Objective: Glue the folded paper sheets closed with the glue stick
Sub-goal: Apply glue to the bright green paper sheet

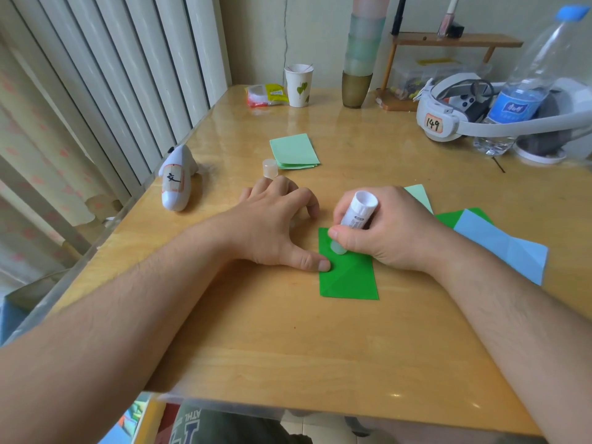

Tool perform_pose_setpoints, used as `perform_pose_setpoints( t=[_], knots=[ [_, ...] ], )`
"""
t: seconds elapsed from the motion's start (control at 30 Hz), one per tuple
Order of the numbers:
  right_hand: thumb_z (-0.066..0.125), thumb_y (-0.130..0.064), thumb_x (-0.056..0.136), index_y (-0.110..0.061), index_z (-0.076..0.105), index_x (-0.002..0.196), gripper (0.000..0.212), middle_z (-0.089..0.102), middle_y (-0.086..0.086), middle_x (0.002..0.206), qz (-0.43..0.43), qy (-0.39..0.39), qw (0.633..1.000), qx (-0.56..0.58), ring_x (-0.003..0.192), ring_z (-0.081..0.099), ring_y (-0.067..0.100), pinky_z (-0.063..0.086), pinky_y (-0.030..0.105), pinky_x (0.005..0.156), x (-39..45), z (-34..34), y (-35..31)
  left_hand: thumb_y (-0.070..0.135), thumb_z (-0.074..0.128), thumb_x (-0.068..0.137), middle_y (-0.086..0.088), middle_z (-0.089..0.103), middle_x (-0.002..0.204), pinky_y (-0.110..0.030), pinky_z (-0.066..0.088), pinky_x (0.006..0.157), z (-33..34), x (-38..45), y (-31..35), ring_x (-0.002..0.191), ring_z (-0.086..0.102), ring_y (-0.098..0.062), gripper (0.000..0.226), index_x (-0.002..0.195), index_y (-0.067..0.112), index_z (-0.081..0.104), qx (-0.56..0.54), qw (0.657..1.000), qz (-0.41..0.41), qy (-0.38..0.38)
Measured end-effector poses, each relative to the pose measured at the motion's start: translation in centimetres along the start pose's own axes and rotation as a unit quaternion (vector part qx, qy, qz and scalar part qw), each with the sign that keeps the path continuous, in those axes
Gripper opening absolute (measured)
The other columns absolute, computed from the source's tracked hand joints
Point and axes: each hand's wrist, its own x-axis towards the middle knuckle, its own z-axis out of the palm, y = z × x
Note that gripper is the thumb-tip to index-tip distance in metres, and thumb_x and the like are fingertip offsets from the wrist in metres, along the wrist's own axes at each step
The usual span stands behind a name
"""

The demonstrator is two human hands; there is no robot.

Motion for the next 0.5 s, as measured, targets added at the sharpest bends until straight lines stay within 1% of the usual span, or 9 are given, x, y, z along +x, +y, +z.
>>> perform_pose_setpoints(
  t=[0.03,0.1,0.17,0.3,0.43,0.5],
  knots=[
    [0.082,-0.031,0.079,-0.027,0.068,0.076,0.015,0.064,-0.014,0.066,0.004,-0.001,1.0,0.004,0.061,0.053,0.004,0.041,0.018,0.057,-0.2,-0.3,0.3,0.099,0.054,0.047,0.012,0.034,0.124,-0.037,0.027,0.107,0.0,0.0,0.0,0.12,0.03,-0.018,0.082,0.114,0.055,0.04,-0.002,1.0,0.002,0.002],
    [0.083,-0.034,0.077,-0.028,0.069,0.077,0.016,0.065,-0.01,0.068,0.009,-0.003,1.0,0.01,0.066,0.056,0.01,0.045,0.029,0.064,-0.7,-1.0,1.1,0.099,0.054,0.048,0.012,0.034,0.124,-0.036,0.026,0.106,0.0,-0.1,0.0,0.121,0.03,-0.018,0.083,0.116,0.054,0.042,-0.004,1.0,0.005,0.003],
    [0.078,-0.039,0.073,-0.028,0.068,0.078,0.015,0.065,-0.008,0.069,0.01,-0.002,1.0,0.012,0.068,0.056,0.012,0.046,0.033,0.067,-1.0,-1.5,1.6,0.098,0.054,0.049,0.013,0.034,0.125,-0.037,0.026,0.108,0.0,-0.2,0.0,0.121,0.03,-0.018,0.083,0.118,0.054,0.043,-0.007,1.0,0.009,0.002],
    [0.074,-0.041,0.07,-0.029,0.068,0.079,0.016,0.064,-0.009,0.068,0.013,0.007,1.0,0.016,0.067,0.054,0.01,0.046,0.034,0.068,-1.1,-1.7,1.8,0.097,0.055,0.051,0.013,0.036,0.126,-0.043,0.029,0.114,0.1,-0.2,0.0,0.122,0.03,-0.015,0.083,0.121,0.053,0.046,-0.009,1.0,0.027,0.009],
    [0.072,-0.046,0.07,-0.027,0.068,0.078,0.02,0.065,-0.006,0.07,0.013,0.013,1.0,0.003,0.07,0.058,0.017,0.049,0.037,0.069,-0.9,-1.6,2.0,0.094,0.06,0.053,0.014,0.039,0.128,-0.045,0.032,0.113,0.2,-0.3,-0.1,0.121,0.031,-0.014,0.08,0.121,0.053,0.048,-0.024,0.998,0.05,0.01],
    [0.072,-0.043,0.07,-0.027,0.068,0.075,0.018,0.066,-0.005,0.069,0.016,0.03,0.999,0.007,0.066,0.057,0.013,0.047,0.034,0.067,-0.8,-1.6,2.0,0.094,0.06,0.052,0.014,0.039,0.127,-0.046,0.032,0.113,0.2,-0.2,-0.1,0.12,0.032,-0.015,0.079,0.118,0.052,0.048,-0.024,0.998,0.049,0.009]
  ],
)
